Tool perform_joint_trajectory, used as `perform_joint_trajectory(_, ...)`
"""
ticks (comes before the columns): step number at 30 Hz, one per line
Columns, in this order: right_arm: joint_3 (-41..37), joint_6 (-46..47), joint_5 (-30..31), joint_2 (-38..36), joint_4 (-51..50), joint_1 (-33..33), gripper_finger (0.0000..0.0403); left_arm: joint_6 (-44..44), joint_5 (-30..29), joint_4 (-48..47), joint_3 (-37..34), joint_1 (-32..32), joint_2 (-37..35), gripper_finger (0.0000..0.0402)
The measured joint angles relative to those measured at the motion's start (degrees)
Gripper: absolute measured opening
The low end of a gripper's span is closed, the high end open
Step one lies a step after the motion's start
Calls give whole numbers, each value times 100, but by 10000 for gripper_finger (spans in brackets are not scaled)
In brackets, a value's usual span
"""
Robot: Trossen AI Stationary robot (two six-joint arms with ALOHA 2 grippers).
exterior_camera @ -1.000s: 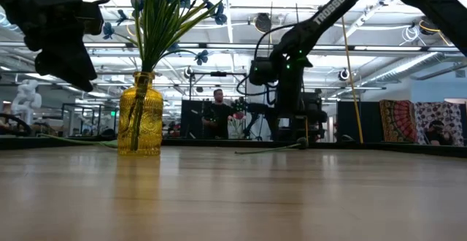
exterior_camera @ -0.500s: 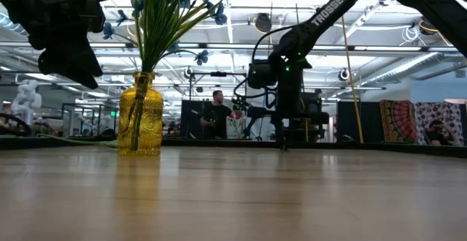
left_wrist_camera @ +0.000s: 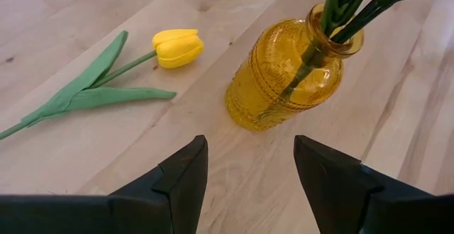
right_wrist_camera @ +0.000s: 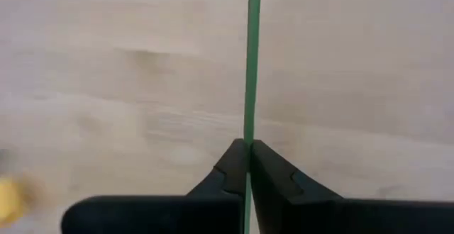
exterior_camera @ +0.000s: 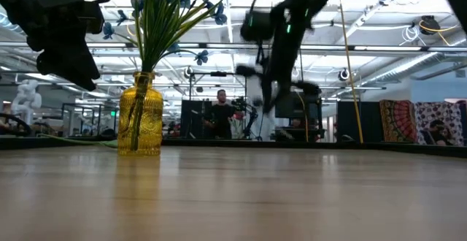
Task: Sort flowers into vase by color
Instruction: Put the black flower into the yellow vase
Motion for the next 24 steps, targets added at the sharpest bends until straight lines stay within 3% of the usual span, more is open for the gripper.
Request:
perform_joint_trajectory(5,9,-644,1170,-1048,172,845,3,3,1,0,0,0,2,214)
perform_joint_trajectory(9,20,-1727,2193,-1664,358,1435,4,4,2,2,0,0,2,214)
perform_joint_trajectory(13,20,-1818,1987,-2101,446,1738,3,4,1,4,0,0,0,214)
perform_joint_trajectory(16,20,-2170,2178,-2261,1011,2098,2,4,0,7,0,0,0,214)
perform_joint_trajectory(21,20,-3337,2177,-2056,2885,2835,1,4,2,42,0,0,0,214)
perform_joint_trajectory(24,20,-4000,2488,-1721,4156,3231,1,36,2,42,0,0,0,214)
